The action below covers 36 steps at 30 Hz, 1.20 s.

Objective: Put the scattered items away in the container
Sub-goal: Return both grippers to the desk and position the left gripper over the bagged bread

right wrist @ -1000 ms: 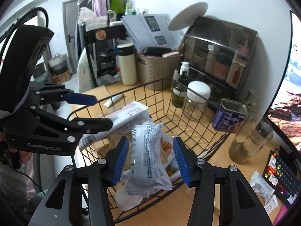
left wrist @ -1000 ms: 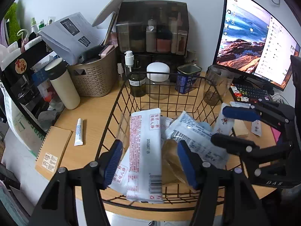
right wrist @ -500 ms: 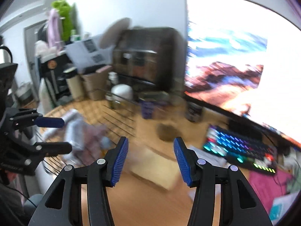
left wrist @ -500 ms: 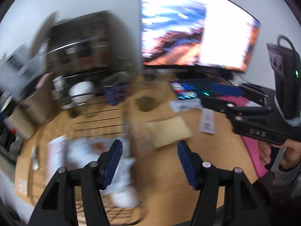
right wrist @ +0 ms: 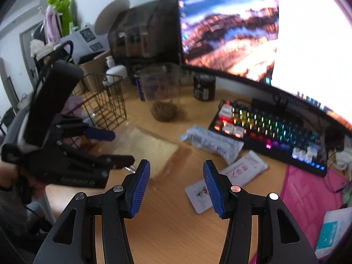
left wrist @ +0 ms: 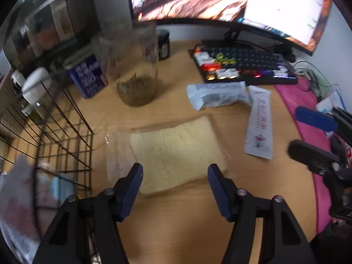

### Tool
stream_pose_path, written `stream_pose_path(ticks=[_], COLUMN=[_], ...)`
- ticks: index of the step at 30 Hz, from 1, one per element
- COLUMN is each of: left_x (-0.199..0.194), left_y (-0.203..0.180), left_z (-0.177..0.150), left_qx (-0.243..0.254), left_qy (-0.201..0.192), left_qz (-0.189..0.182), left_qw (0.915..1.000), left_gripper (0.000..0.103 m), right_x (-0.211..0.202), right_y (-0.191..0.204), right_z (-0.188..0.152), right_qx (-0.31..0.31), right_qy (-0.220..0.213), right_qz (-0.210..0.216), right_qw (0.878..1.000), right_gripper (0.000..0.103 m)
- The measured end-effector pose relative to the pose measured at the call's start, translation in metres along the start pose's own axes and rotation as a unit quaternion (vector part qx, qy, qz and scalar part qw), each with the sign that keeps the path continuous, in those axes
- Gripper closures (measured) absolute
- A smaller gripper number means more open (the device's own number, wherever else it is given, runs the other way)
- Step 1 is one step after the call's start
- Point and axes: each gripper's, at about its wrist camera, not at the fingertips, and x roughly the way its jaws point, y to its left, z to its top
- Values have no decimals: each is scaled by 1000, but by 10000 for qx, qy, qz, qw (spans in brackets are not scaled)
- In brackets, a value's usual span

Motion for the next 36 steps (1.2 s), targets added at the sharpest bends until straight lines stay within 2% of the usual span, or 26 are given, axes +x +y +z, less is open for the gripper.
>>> stream_pose_path(ticks=[2,5,9,10,12,13,14,16,19,20,24,30,36], left_x=[12,14,10,8,-1,-7,-12,-16,-4,1,13,16,13], left_y=[0,-7,-24,-25,-21,-18,-14,-8,2,4,14,21,30], left_z=[0,-2,-7,-8,-10,-10,-8,-1,10,9,6,2,-5], left_qx=[-14,148,566,659,573,503,468,425,221,209,72,129,-107], left_qy=[155,44,145,263,494,498,407,151,66,103,189,195,374], left_qz=[-55,-166,-493,-704,-1380,-1579,-1605,-1309,-448,-227,235,220,-357], left_qw=[9999,9997,9971,9950,9875,9849,9851,9904,9987,9995,9995,9995,9986], left_gripper=[35,31,33,33,33,33,33,33,33,33,33,32,30], right_x=[5,19,44,47,49,49,48,46,53,56,67,77,92], right_y=[-5,-2,0,-3,-10,-13,-17,-22,-14,-12,2,30,34], right_z=[-3,-6,-2,0,4,5,7,10,11,11,9,13,4], right_qx=[33,-41,-145,-111,-28,-21,15,97,-127,-140,-376,-838,-851], right_qy=[8,100,257,238,218,237,232,163,259,299,396,316,702], right_qz=[31,104,186,218,177,218,276,257,321,367,480,691,1141], right_qw=[10000,9999,9994,9994,9996,9995,9993,9995,9991,9988,9974,9936,9873], right_gripper=[52,52,52,52,52,52,52,52,52,52,52,52,54])
